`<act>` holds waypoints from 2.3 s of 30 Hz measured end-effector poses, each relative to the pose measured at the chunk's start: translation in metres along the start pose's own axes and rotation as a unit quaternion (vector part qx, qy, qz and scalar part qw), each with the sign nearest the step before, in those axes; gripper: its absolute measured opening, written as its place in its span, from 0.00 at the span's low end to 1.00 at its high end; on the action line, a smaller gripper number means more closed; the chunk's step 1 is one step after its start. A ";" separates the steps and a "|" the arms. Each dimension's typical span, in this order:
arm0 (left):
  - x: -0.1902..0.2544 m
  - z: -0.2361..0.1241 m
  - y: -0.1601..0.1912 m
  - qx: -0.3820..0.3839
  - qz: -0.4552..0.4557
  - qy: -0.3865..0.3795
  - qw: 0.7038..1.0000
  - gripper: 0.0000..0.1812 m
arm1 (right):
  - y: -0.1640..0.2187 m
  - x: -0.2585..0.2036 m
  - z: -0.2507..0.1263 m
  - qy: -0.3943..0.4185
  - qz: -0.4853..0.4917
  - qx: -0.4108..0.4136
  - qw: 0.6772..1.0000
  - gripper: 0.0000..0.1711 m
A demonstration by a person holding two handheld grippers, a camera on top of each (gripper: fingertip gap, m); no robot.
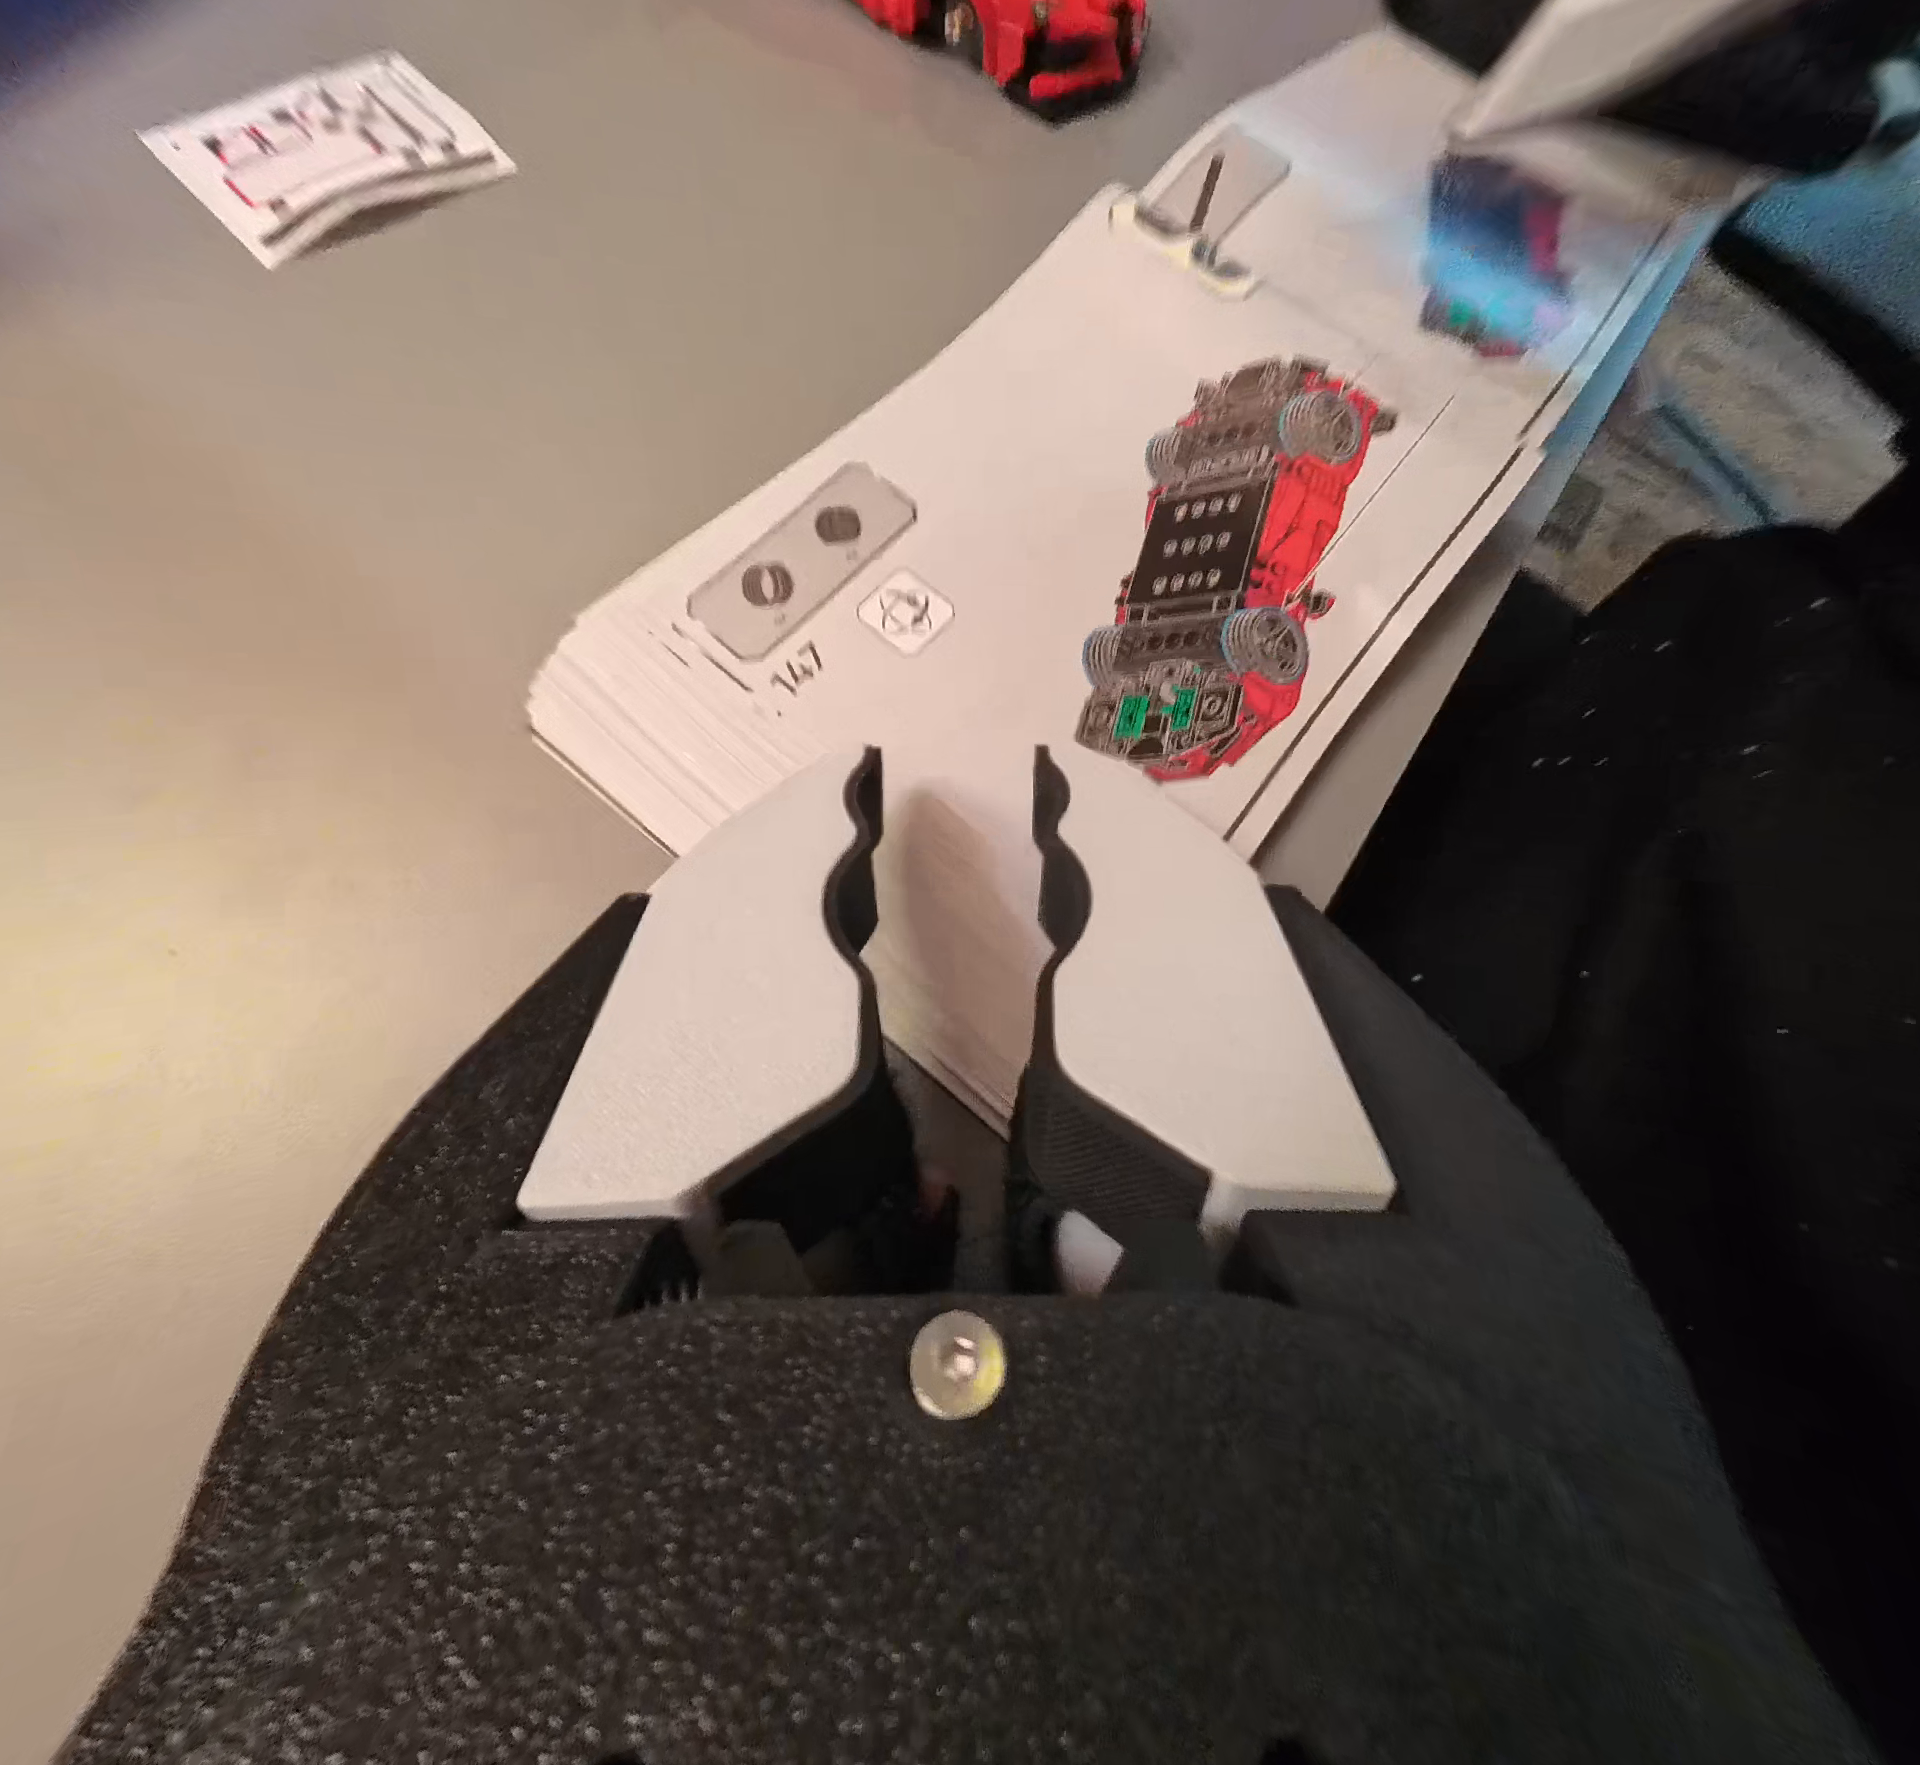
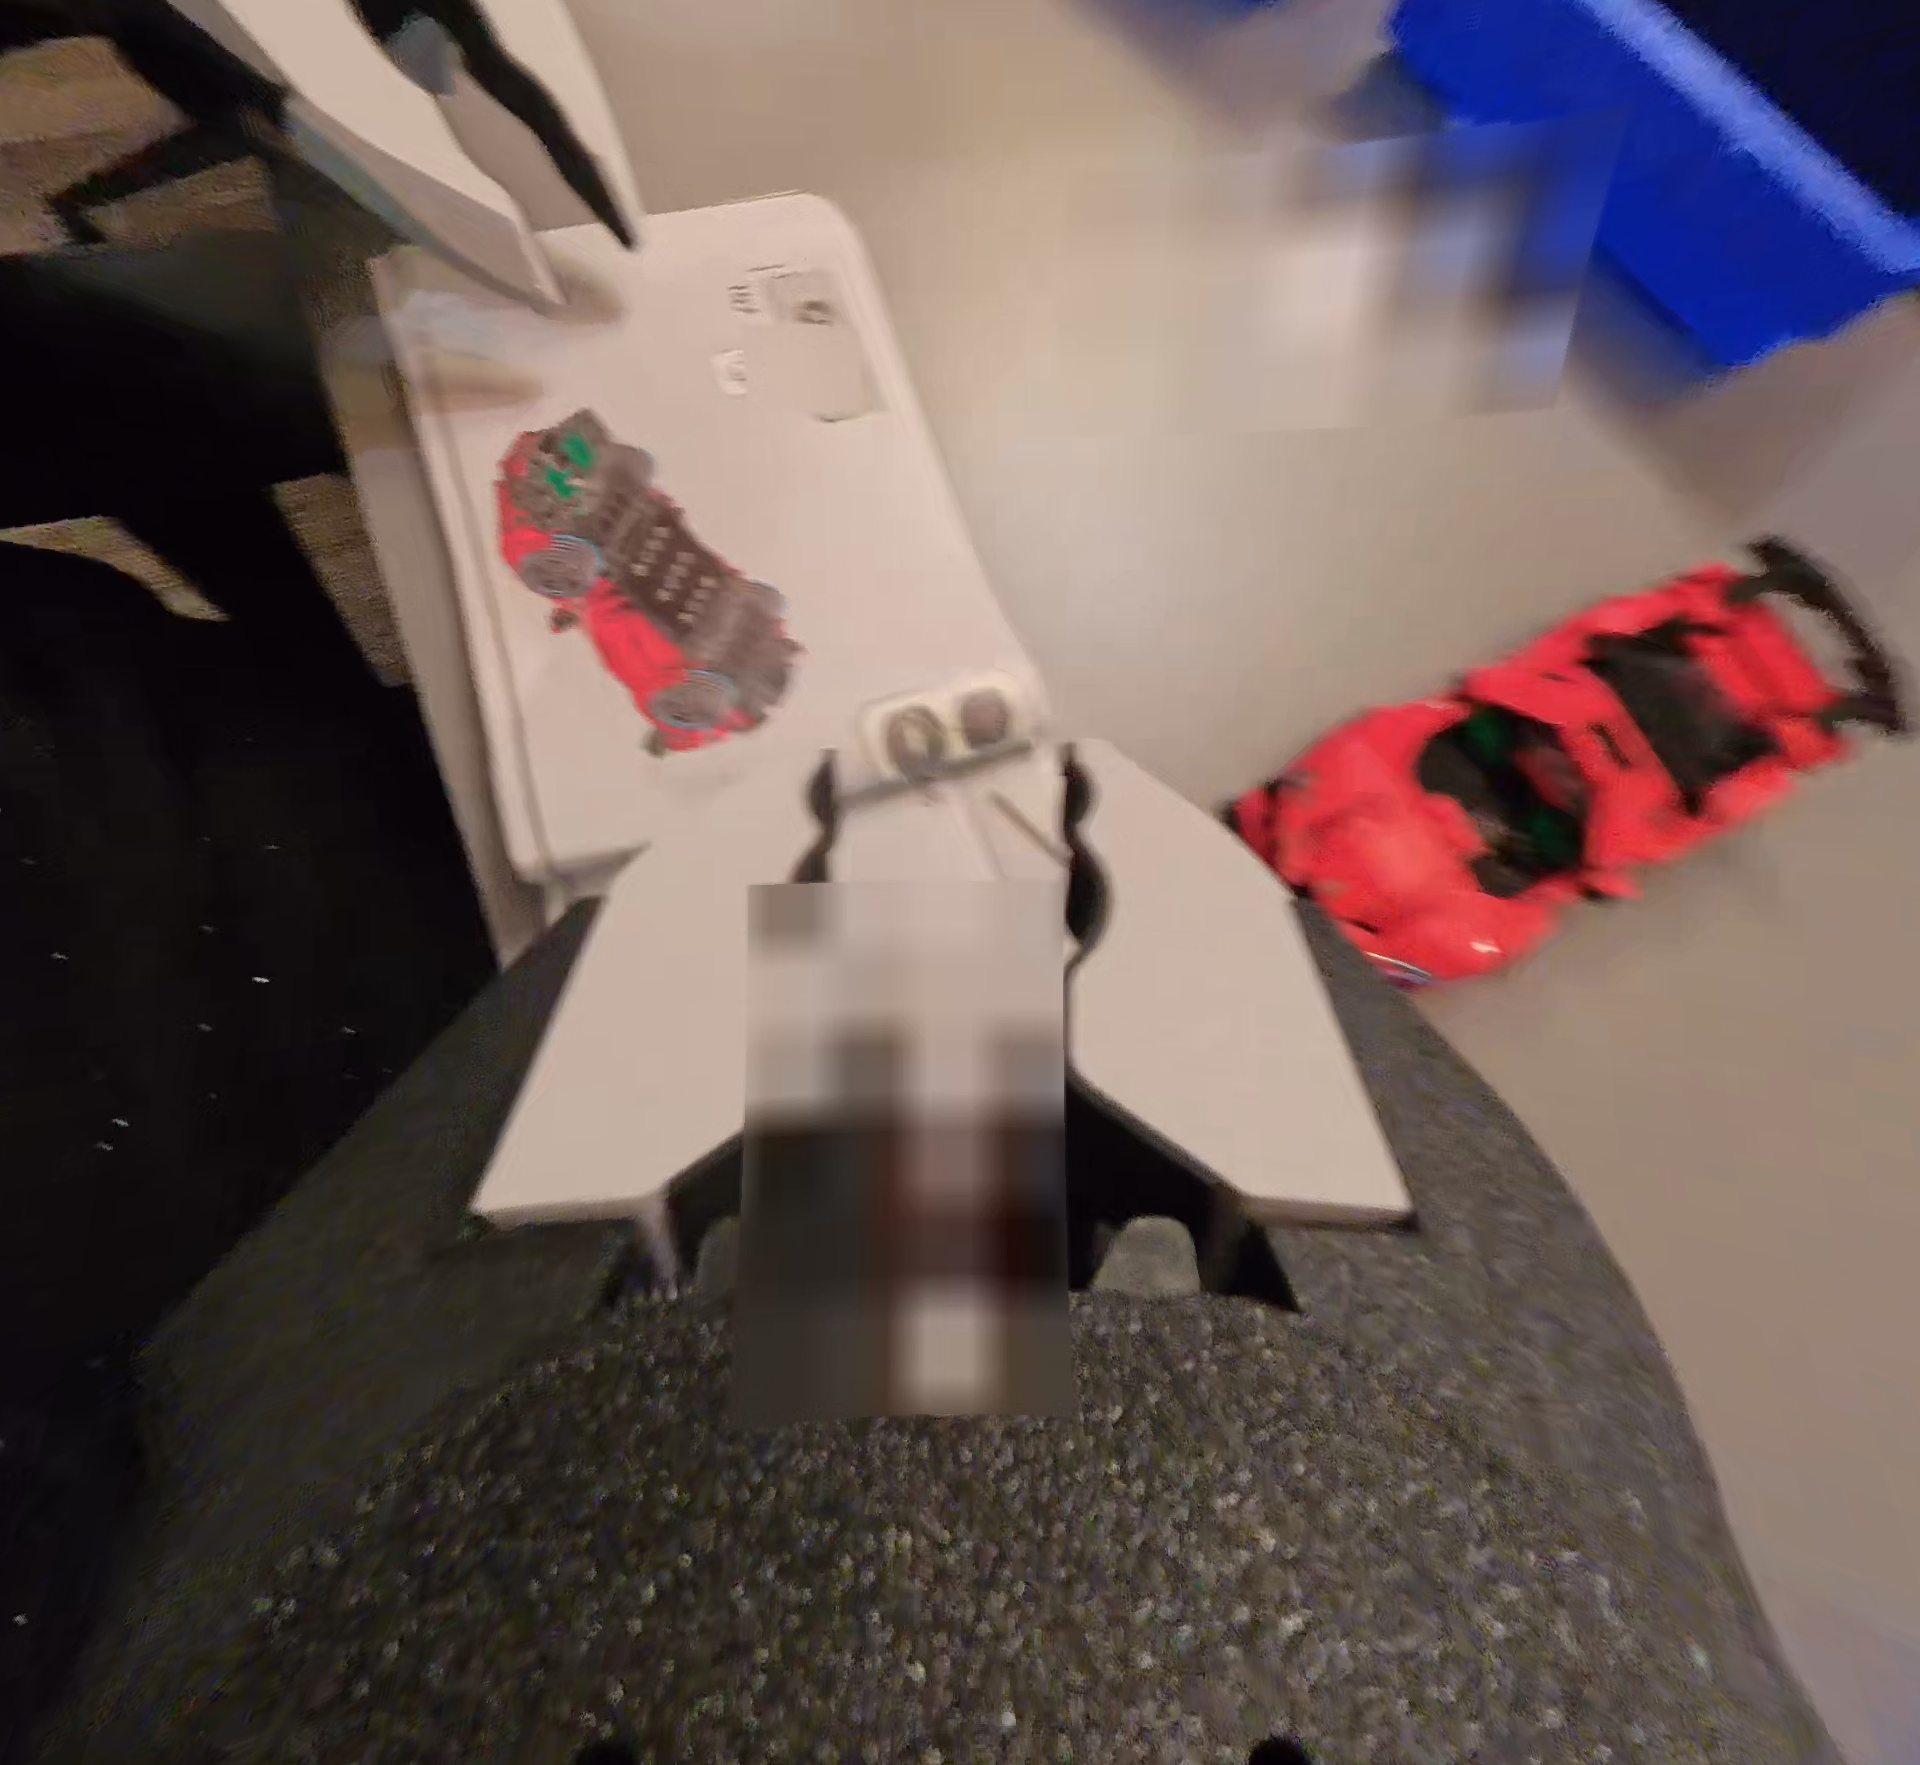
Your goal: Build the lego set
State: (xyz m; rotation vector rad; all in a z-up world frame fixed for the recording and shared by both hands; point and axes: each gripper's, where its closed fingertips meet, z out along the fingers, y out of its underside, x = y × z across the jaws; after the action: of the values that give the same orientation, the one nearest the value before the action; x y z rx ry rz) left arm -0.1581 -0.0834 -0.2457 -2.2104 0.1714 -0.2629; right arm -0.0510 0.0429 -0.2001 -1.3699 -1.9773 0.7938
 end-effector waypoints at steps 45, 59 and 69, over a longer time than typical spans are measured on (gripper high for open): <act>-0.030 0.105 -0.116 0.022 0.092 0.169 0.981 0.02 | 0.046 0.127 0.045 0.159 0.260 -0.133 0.943 0.69; -0.030 0.102 -0.115 0.025 0.095 0.164 0.982 0.02 | 0.095 0.143 0.016 0.127 0.125 -0.226 0.958 0.44; -0.025 0.109 -0.110 0.012 0.112 0.171 0.979 0.02 | 0.060 0.154 0.012 0.041 0.056 -0.158 0.985 0.54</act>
State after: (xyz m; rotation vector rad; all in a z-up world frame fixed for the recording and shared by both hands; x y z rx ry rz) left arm -0.1521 0.0720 -0.2262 -2.0844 0.5981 -0.5161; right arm -0.0692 0.2048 -0.2318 -1.6795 -2.0377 0.4734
